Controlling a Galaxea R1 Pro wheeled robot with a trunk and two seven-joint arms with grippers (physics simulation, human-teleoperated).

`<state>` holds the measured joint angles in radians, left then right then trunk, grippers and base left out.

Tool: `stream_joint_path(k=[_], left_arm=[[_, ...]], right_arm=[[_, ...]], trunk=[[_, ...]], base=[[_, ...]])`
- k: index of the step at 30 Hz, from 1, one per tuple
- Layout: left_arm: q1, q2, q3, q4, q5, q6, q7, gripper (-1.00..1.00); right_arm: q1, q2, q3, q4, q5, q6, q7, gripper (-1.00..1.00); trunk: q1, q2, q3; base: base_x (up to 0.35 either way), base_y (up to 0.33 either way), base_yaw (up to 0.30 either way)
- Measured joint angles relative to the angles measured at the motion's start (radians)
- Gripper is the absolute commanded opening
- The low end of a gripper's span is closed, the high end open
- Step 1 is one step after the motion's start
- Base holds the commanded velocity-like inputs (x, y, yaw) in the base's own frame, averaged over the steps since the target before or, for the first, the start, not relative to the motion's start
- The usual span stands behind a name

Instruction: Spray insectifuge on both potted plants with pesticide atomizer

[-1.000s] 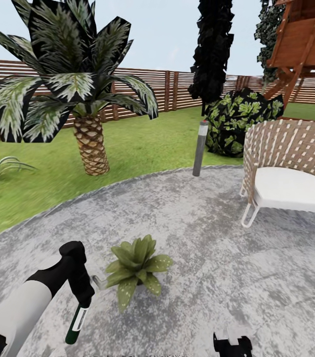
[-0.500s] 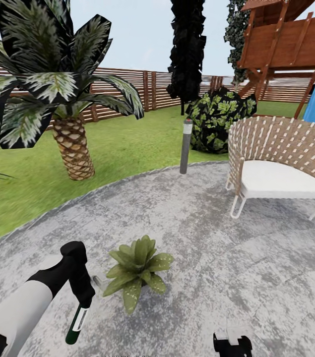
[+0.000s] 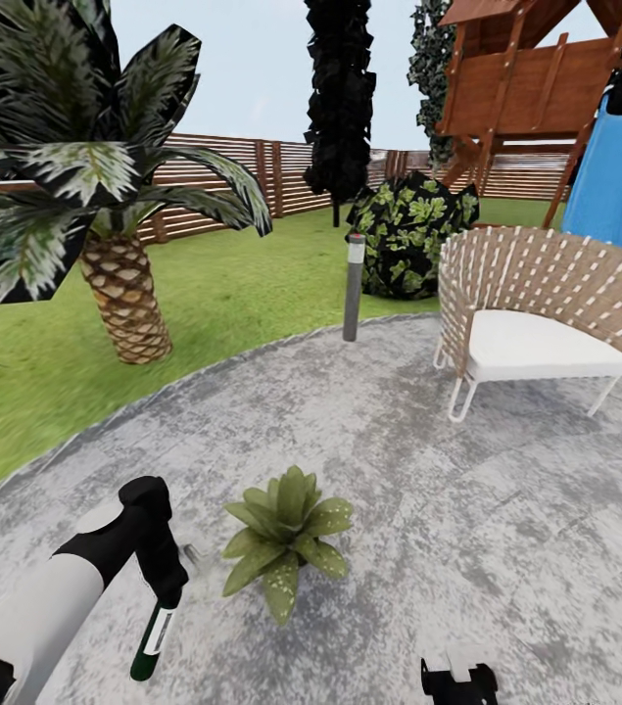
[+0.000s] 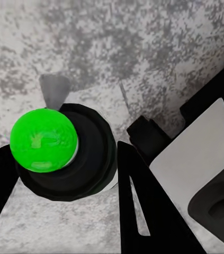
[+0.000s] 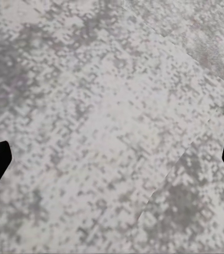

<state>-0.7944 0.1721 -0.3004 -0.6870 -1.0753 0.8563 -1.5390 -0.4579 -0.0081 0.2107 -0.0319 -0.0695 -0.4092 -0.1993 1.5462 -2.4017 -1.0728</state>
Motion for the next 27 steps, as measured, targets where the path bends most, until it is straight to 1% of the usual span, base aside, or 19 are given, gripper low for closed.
stream_joint_path(k=[5,11,15,21,27], left_arm=[[0.0,-0.001,-0.003,0.003,0.0,-0.001,0.0,-1.0],[0.001,-0.001,-0.005,0.007,0.002,-0.004,0.0,-1.0],[0.002,0.002,-0.003,0.007,0.002,-0.005,0.0,-1.0],[0.002,0.001,-0.002,0.003,0.0,-0.004,0.0,-1.0],[0.002,-0.001,-0.002,-0.001,0.0,-0.003,0.0,-1.0]], right_arm=[[0.0,0.0,0.0,0.0,0.0,0.0,0.0,1.0],[0.0,0.0,0.0,0.0,0.0,-0.001,0.0,1.0],[0.0,0.0,0.0,0.0,0.0,-0.001,0.0,1.0],[0.0,0.0,0.0,0.0,0.0,0.0,0.0,1.0],[0.0,0.0,0.0,0.0,0.0,0.0,0.0,1.0]], trunk=[[0.0,0.0,0.0],[0.0,0.0,0.0],[0.001,0.0,0.0],[0.001,0.0,0.0],[0.0,0.0,0.0]], base=[[0.215,0.258,-0.267],[0.038,0.038,-0.269],[-0.152,0.092,-0.269],[-0.253,0.231,-0.269],[-0.038,0.292,-0.268]])
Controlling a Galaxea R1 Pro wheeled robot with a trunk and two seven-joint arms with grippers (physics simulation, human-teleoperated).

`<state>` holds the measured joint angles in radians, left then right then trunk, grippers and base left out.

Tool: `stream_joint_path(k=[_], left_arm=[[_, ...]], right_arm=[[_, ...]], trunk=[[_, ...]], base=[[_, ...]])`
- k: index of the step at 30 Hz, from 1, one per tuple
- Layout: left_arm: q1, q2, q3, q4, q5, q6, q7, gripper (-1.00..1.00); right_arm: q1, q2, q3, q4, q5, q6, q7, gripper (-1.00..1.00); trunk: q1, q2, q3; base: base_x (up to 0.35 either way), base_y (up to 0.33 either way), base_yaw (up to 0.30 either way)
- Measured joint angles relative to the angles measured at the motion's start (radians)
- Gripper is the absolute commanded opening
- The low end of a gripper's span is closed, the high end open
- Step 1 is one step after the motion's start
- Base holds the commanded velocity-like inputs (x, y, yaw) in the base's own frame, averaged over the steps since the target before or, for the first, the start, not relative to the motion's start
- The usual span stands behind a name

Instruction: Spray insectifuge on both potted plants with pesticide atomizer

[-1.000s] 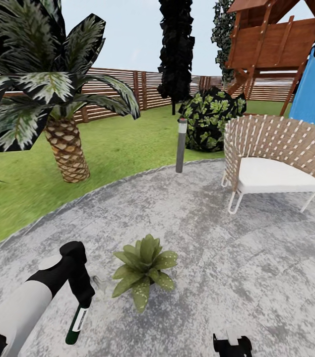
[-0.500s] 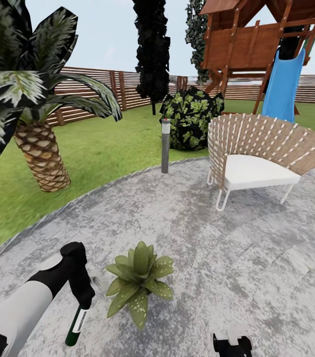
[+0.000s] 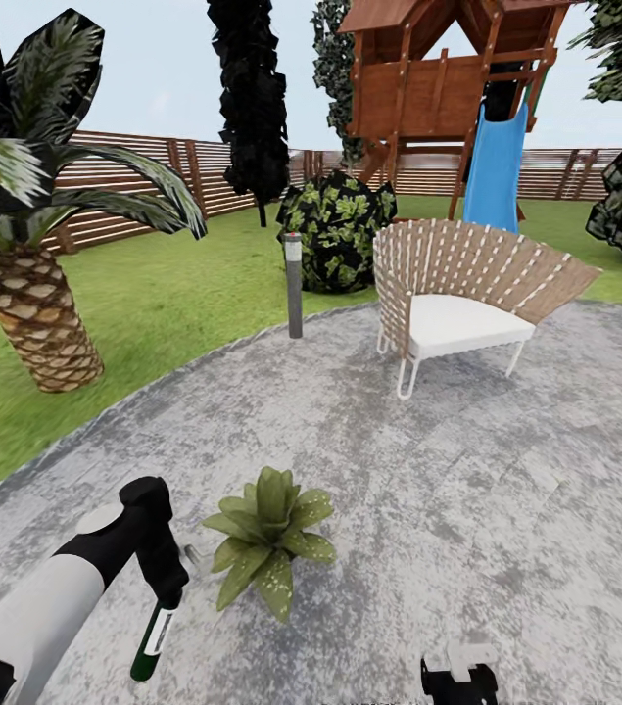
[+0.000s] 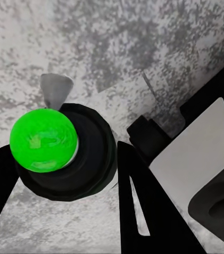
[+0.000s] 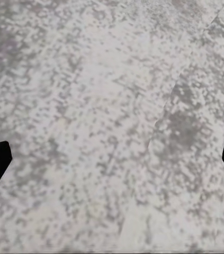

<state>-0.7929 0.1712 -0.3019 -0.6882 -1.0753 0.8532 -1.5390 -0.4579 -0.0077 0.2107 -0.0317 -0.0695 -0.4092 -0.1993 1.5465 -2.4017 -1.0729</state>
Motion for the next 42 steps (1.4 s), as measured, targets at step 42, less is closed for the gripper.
stream_joint_path(k=[42], left_arm=[[-0.017,-0.064,0.0,-0.005,0.0,0.006,-0.014,-1.0]], right_arm=[[0.0,-0.003,0.0,-0.003,0.0,0.0,0.0,1.0]], trunk=[[0.0,0.0,0.0]], base=[[-0.093,0.135,-0.142]])
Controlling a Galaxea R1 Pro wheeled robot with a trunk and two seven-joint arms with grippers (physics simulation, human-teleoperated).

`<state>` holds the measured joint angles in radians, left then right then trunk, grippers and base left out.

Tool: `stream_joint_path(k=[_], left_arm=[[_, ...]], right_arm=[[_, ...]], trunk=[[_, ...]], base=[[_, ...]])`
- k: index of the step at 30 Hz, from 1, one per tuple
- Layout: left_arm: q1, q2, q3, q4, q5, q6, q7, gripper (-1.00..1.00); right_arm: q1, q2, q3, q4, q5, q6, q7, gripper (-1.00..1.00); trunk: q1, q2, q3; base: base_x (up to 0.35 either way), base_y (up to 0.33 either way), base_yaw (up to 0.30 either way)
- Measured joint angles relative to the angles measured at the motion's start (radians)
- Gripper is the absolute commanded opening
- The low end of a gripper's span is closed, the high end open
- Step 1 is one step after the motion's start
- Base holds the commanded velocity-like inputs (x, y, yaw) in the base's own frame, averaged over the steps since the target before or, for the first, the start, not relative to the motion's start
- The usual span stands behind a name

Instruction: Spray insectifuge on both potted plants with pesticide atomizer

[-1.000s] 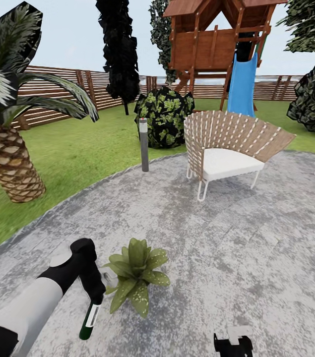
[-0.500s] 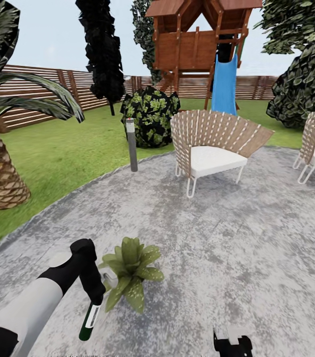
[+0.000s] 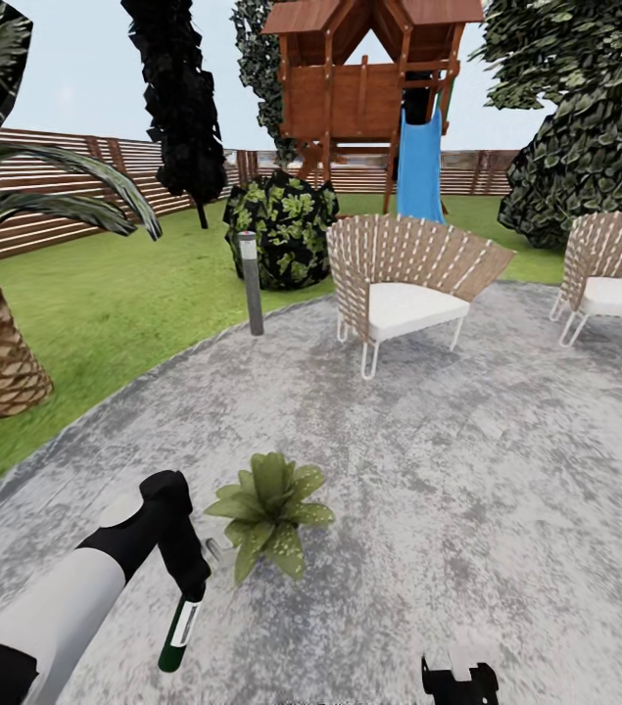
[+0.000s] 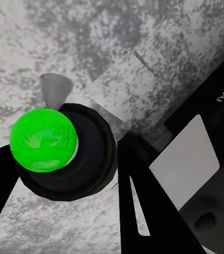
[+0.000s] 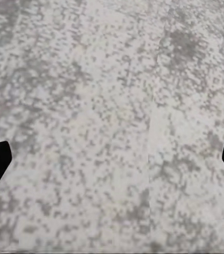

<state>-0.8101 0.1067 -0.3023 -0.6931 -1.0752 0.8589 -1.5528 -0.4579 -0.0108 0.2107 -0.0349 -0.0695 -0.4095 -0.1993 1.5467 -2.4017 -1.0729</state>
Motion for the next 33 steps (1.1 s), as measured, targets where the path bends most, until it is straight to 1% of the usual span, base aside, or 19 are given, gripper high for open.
stream_joint_path(k=[4,11,16,17,19,20,21,22,23,25,26,28,30,32,33], left_arm=[[0.0,-0.002,0.0,0.0,0.0,0.002,0.001,-1.0],[0.0,-0.001,0.0,0.0,0.0,0.004,0.001,-1.0],[0.01,-0.003,0.002,0.0,0.004,0.002,0.011,-1.0],[0.008,-0.006,0.003,-0.001,0.009,0.003,0.011,-1.0],[0.002,-0.039,0.004,-0.002,0.013,0.003,0.011,-1.0],[0.002,-0.049,0.003,-0.002,0.011,0.003,0.012,-1.0],[0.002,-0.05,0.003,-0.002,0.009,0.002,0.013,-1.0],[0.002,-0.046,0.005,-0.002,0.005,0.001,0.014,-1.0],[0.002,-0.035,0.007,-0.001,0.003,-0.002,0.014,-1.0],[0.006,0.002,0.008,0.0,0.003,-0.005,0.014,-1.0],[0.011,0.034,0.01,0.0,0.002,-0.007,0.014,-1.0],[0.015,0.065,0.011,0.0,0.007,-0.008,0.015,-1.0],[0.016,0.077,0.012,0.0,0.011,-0.008,0.019,-1.0],[0.016,0.073,0.014,-0.001,0.013,-0.007,0.027,-1.0],[0.016,0.067,0.015,-0.001,0.014,-0.005,0.039,-1.0]], right_arm=[[0.0,0.0,0.0,0.0,0.0,0.0,0.0,1.0],[0.0,0.0,0.0,0.0,0.0,0.0,0.0,1.0],[0.0,0.0,0.0,0.0,0.0,0.0,0.0,1.0],[0.0,0.001,0.0,0.001,0.0,0.0,0.0,1.0],[0.0,0.001,0.0,0.001,0.0,-0.001,0.0,1.0],[0.0,0.002,0.0,0.002,0.0,-0.001,0.0,1.0],[0.0,0.001,0.0,0.002,0.0,-0.001,0.0,1.0],[0.0,0.0,0.001,0.003,0.001,-0.001,0.0,1.0],[0.0,-0.001,0.001,0.004,0.001,-0.001,0.0,1.0],[0.0,-0.002,0.002,0.005,0.001,-0.001,0.0,1.0],[0.0,-0.002,0.002,0.005,0.002,-0.001,0.0,1.0],[0.0,-0.002,0.002,0.005,0.002,-0.001,0.0,1.0],[0.0,-0.002,0.002,0.005,0.002,-0.001,0.001,1.0],[0.0,-0.002,0.002,0.005,0.002,-0.001,0.001,1.0],[0.0,-0.001,0.002,0.004,0.002,-0.001,0.001,1.0]], trunk=[[0.0,0.0,0.0],[-0.001,0.0,0.0],[0.0,0.0,0.0],[0.0,0.0,0.0],[0.0,0.0,0.0],[0.0,0.0,0.0],[0.0,0.0,0.0],[0.0,0.0,0.0],[0.0,0.0,0.0],[0.0,0.0,0.0],[0.0,0.0,0.0],[0.0,0.0,0.0],[0.0,0.0,0.0],[0.0,0.0,0.0],[0.0,0.0,0.0]], base=[[0.076,0.295,-0.262],[0.225,0.24,-0.263],[0.029,0.027,-0.261],[0.002,0.002,-0.141],[0.001,0.001,-0.055],[0.0,0.0,-0.024],[0.0,0.0,-0.01],[0.0,0.0,-0.005],[0.0,0.0,-0.003],[0.0,0.0,-0.001],[0.0,0.0,0.0],[0.0,0.0,0.0],[0.0,0.0,0.0],[0.0,0.0,0.0],[0.0,0.0,0.0]])
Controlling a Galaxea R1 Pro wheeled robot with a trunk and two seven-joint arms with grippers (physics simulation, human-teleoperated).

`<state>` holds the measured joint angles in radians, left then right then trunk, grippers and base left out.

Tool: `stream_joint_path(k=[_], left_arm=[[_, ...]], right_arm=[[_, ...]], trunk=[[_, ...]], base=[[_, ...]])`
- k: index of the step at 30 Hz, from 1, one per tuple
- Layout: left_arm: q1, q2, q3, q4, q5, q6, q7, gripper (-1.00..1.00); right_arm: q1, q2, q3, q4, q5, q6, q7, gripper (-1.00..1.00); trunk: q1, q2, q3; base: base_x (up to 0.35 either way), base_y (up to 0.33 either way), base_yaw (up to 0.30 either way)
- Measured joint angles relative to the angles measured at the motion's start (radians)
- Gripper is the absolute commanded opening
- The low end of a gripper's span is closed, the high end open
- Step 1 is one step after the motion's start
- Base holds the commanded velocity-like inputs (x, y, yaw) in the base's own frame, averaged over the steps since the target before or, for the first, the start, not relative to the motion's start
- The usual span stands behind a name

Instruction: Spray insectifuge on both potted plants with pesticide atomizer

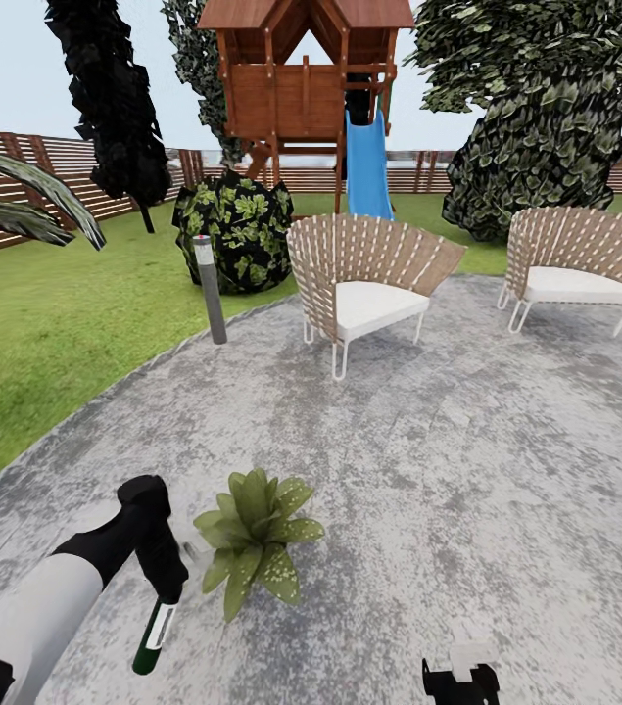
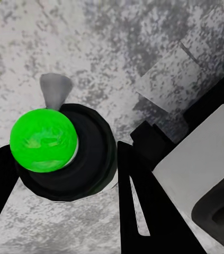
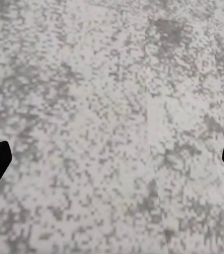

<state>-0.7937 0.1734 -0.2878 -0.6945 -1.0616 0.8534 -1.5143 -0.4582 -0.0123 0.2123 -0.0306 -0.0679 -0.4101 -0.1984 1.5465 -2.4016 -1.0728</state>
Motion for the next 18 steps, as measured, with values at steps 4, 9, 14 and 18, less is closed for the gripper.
stream_joint_path(k=[4,9,14,18], left_arm=[[0.002,-0.045,0.0,0.002,0.008,0.001,0.09,-1.0],[0.001,-0.046,-0.002,0.003,0.071,0.001,0.111,-1.0],[0.001,-0.039,0.005,0.007,0.075,0.001,0.112,-1.0],[0.001,-0.039,0.008,0.01,0.075,0.003,0.111,-1.0]], right_arm=[[0.0,0.0,0.0,0.0,0.0,0.0,-0.001,1.0],[0.0,0.0,0.0,-0.001,0.0,0.0,-0.001,1.0],[0.0,0.0,0.0,-0.001,0.0,0.0,-0.001,1.0],[0.0,0.001,0.0,-0.002,-0.002,0.002,-0.001,1.0]], trunk=[[0.0,0.0,0.0],[0.0,0.0,0.0],[0.001,0.0,0.0],[0.0,0.0,0.0]], base=[[0.0,0.0,-0.034],[-0.023,0.004,-0.245],[-0.272,0.134,-0.268],[-0.268,0.232,-0.268]])
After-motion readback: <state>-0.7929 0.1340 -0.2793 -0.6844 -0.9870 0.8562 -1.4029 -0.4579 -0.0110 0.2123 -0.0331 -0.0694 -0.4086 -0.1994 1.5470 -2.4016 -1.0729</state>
